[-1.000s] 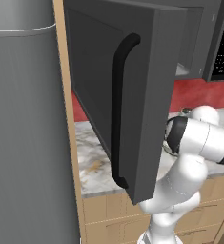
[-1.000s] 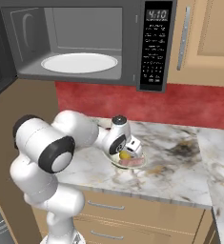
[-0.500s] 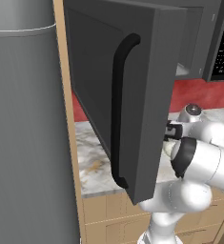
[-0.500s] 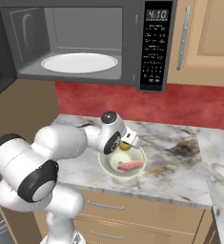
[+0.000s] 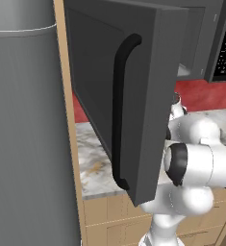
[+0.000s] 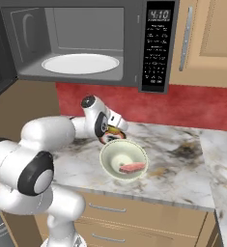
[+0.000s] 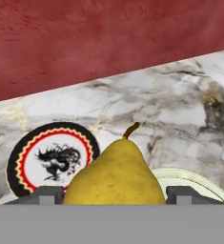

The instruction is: Remove the pear from the bowl and place it on the small plate. Then place the bowl with only the steak in the microwave, close the door, and press the start button to microwave the steak.

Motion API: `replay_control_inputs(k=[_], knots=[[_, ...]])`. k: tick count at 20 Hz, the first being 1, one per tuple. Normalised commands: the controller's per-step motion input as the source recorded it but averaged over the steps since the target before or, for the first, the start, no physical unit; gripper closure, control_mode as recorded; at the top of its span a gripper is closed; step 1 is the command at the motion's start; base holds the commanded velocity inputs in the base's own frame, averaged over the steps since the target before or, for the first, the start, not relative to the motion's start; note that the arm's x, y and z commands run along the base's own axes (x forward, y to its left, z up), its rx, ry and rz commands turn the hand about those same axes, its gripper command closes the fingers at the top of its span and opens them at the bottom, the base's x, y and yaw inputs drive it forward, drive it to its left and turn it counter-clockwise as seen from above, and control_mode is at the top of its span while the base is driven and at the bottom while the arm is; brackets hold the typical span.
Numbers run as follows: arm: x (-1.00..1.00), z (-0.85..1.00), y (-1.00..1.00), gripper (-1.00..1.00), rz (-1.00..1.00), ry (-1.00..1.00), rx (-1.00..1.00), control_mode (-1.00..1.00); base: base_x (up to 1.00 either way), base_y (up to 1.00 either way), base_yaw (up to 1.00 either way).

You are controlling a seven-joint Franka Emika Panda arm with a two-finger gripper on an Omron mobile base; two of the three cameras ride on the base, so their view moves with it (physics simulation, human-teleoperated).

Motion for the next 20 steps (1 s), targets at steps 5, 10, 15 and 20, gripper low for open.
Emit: replay_control_inputs(k=[5, 10, 15, 20], knots=[[0.59, -0.10, 0.69, 1.00, -0.03, 0.13, 0.00, -1.00, 0.00, 0.00, 0.00], [0.49, -0.30, 0.28, 1.00, 0.00, 0.07, 0.00, -1.00, 0.00, 0.00, 0.00], [0.07, -0.46, -0.10, 1.00, 0.00, -0.05, 0.00, -1.00, 0.00, 0.00, 0.00], [0.15, -0.64, -0.05, 1.00, 0.00, -0.01, 0.00, -1.00, 0.00, 0.00, 0.00]])
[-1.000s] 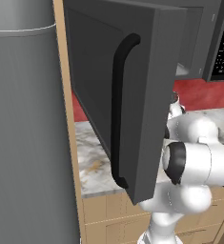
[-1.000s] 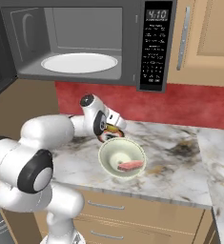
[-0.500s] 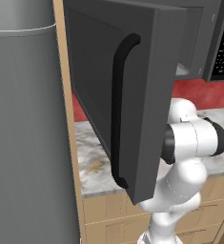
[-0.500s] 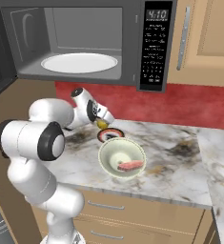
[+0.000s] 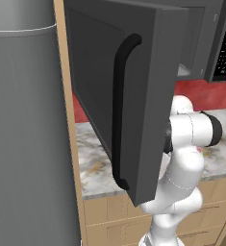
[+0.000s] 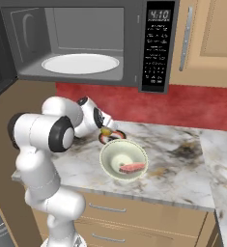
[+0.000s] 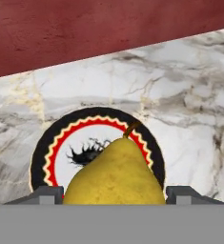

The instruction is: Remove the pear from the bowl and place it on the small plate. Then place the bowl with only the steak in the microwave, close the door, and press the start button to microwave the steak.

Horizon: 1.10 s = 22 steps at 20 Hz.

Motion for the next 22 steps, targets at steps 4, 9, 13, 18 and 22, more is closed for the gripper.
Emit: replay_control_inputs(k=[4, 9, 13, 18, 22], knots=[[0.36, -0.41, 0.00, 1.00, 0.00, 0.00, 0.00, -1.00, 0.00, 0.00, 0.00], [0.47, -0.20, 0.06, 1.00, 0.00, 0.02, 0.00, -1.00, 0.00, 0.00, 0.00], [0.14, -0.25, -0.10, 1.00, 0.00, 0.00, 0.03, -1.00, 0.00, 0.00, 0.00], [0.12, -0.28, 0.00, -1.00, 0.00, 0.04, 0.00, -1.00, 0.00, 0.00, 0.00], [0.06, -0.14, -0.16, -1.00, 0.00, 0.01, 0.00, -1.00, 0.00, 0.00, 0.00]])
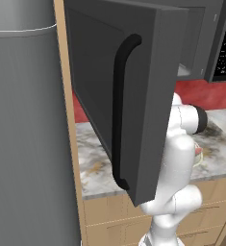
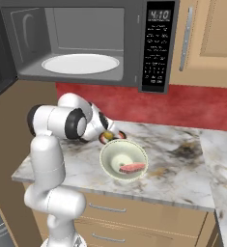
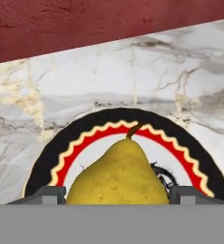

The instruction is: Remove the pear from the bowl and place it on the small plate. Then place the bowl with only the steak in the microwave, close the door, and press the start button to microwave the steak.

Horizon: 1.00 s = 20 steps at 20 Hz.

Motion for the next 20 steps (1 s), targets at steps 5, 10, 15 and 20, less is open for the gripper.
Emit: replay_control_inputs(k=[5, 10, 15, 20], knots=[[-0.09, 0.08, -0.13, -1.00, 0.00, 0.00, 0.00, -1.00, 0.00, 0.00, 0.00], [-0.26, 0.33, -0.06, -1.00, 0.00, -0.03, 0.00, -1.00, 0.00, 0.00, 0.00], [-0.31, 0.66, 0.00, -1.00, 0.00, -0.04, 0.00, -1.00, 0.00, 0.00, 0.00], [-0.86, 0.43, 0.16, -1.00, -0.01, -0.06, -0.03, -1.00, 0.00, 0.00, 0.00]])
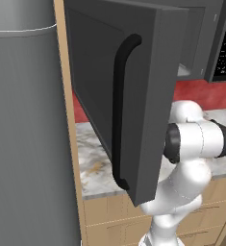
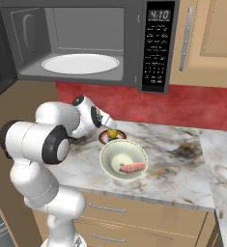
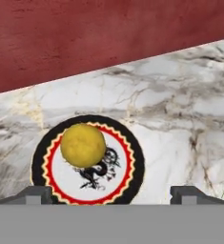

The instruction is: Remove the pear from the bowl and place it on the small plate. Then place the bowl with only the steak in the microwave, close the door, and press the start button to microwave the steak.

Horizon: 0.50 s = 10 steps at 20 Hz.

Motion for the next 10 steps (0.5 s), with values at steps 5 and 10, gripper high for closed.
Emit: replay_control_inputs(k=[5, 10], knots=[[-1.00, 0.07, 0.09, -1.00, -0.04, -0.01, 0.00, -1.00, 0.00, 0.00, 0.00], [-0.96, 0.02, 0.03, -1.00, -0.06, 0.01, 0.00, -1.00, 0.00, 0.00, 0.00]])
